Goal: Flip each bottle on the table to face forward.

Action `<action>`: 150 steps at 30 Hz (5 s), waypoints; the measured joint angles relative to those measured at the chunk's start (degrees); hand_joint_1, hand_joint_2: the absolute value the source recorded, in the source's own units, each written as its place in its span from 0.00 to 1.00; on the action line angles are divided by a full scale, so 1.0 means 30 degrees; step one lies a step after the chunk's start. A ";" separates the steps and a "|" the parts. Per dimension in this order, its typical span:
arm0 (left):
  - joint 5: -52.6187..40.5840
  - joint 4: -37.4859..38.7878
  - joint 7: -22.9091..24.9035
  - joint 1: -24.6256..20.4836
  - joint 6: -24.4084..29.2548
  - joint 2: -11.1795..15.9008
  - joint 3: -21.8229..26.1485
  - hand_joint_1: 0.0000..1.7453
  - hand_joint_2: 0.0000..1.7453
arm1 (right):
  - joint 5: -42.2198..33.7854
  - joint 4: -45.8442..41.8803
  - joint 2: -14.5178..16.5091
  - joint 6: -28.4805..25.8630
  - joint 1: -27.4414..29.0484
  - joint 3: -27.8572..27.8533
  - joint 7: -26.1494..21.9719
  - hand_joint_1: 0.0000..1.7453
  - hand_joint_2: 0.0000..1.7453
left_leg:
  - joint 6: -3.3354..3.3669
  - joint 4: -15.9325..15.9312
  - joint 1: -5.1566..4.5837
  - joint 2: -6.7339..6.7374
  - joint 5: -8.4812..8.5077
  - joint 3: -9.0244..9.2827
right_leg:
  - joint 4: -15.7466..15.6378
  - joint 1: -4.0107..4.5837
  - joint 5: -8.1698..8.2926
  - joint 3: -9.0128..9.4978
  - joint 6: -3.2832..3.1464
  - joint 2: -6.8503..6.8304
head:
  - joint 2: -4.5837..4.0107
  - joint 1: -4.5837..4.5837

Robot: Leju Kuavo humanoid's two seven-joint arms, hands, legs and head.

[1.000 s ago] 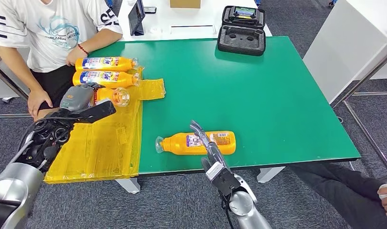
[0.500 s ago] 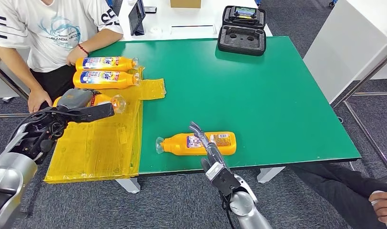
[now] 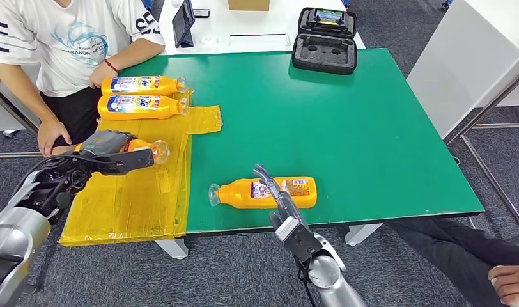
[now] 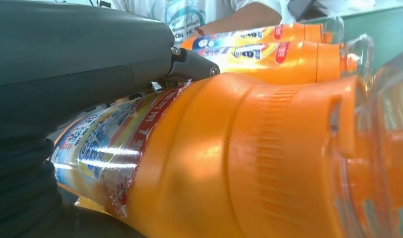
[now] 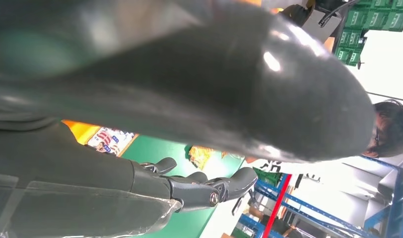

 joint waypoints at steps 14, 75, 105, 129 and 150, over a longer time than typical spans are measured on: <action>-0.0944 0.0672 0.0191 0.0968 -0.0131 0.0264 -0.1052 1.00 1.00 | -0.0680 0.1558 -0.0093 0.0528 -0.1299 0.0129 -0.0178 0.00 0.00 | -0.0002 0.0000 0.0000 -0.0001 0.0002 0.0012 | 0.0000 0.0001 0.0000 0.0009 -0.0001 -0.0003 | 0.0000 -0.0004; 0.8654 0.0994 -0.5740 0.2288 -0.2074 -0.0334 0.3013 0.00 0.00 | -0.0603 0.2898 0.0202 -0.0346 -0.1454 0.0557 0.0503 0.00 0.00 | -0.0004 -0.0003 0.0000 -0.0011 -0.0001 0.0107 | -0.0005 0.0000 -0.0006 0.0100 -0.0006 -0.0011 | 0.0000 0.0000; 1.9024 -1.2316 -0.7990 0.7476 1.1675 -0.3712 0.5959 0.00 0.00 | -0.1395 0.4126 0.0381 -0.0761 -0.2723 0.2096 0.0106 0.00 0.00 | -0.0005 -0.0001 0.0000 -0.0009 -0.0004 0.0041 | -0.0006 0.0002 -0.0004 0.0040 -0.0003 -0.0011 | 0.0000 -0.0004; 2.7191 -1.2386 -0.7921 1.0924 0.5915 -0.5430 0.6429 0.00 1.00 | 0.4979 0.6051 -0.4548 -0.0791 -0.8615 0.2038 0.7018 0.00 1.00 | 0.0045 0.0002 -0.0097 -0.0009 0.0023 0.0030 | -0.0008 -0.0094 0.0036 0.0031 0.0059 -0.0007 | 0.0000 -0.0011; 2.4244 -1.0434 -0.7969 1.0883 0.6847 -0.5776 0.6019 0.00 1.00 | 0.5360 1.2330 -0.2981 0.2448 -1.2974 0.5474 0.4584 0.00 1.00 | 0.0049 0.0002 -0.0092 -0.0012 0.0027 0.0022 | -0.0006 -0.0074 0.0033 0.0025 0.0058 -0.0010 | 0.0000 -0.0007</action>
